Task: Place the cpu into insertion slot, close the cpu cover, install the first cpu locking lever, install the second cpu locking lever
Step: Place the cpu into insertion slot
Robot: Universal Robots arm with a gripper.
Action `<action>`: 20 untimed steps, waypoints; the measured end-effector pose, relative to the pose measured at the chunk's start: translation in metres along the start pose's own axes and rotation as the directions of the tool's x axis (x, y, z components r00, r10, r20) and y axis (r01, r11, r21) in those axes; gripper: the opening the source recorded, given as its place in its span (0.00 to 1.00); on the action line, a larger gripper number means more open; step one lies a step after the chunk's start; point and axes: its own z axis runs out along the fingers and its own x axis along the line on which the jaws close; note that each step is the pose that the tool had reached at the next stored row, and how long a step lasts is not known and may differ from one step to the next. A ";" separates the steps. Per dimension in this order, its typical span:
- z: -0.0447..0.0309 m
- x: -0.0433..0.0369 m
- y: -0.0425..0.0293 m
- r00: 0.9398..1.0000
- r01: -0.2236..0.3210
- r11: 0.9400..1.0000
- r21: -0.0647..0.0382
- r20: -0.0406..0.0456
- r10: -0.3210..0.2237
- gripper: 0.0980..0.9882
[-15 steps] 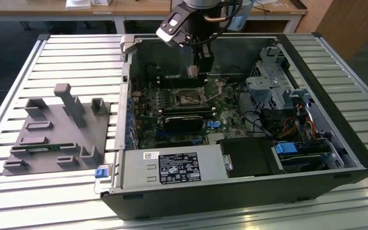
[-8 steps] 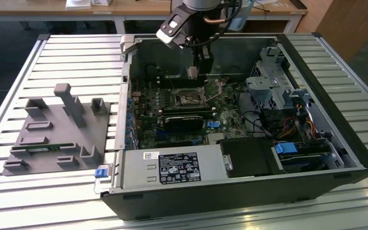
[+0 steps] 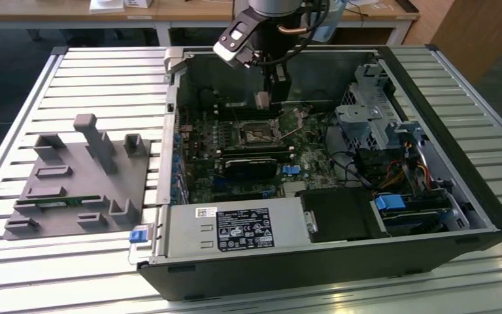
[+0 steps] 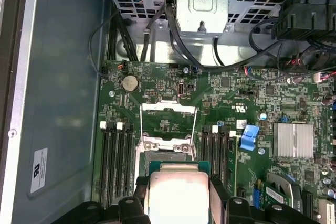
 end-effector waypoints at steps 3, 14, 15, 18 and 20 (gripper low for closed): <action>0.0014 0.0000 -0.0001 1.000 0.000 1.000 0.000 0.000 0.000 0.50; 0.0119 0.0011 -0.0010 1.000 0.000 1.000 0.004 0.000 0.000 0.50; 0.0137 0.0013 -0.0012 1.000 0.000 1.000 0.004 -0.001 0.000 0.50; 0.0192 0.0019 -0.0018 1.000 0.006 1.000 0.004 -0.002 -0.006 0.50; 0.0228 0.0027 -0.0022 1.000 0.009 1.000 0.004 -0.003 -0.009 0.50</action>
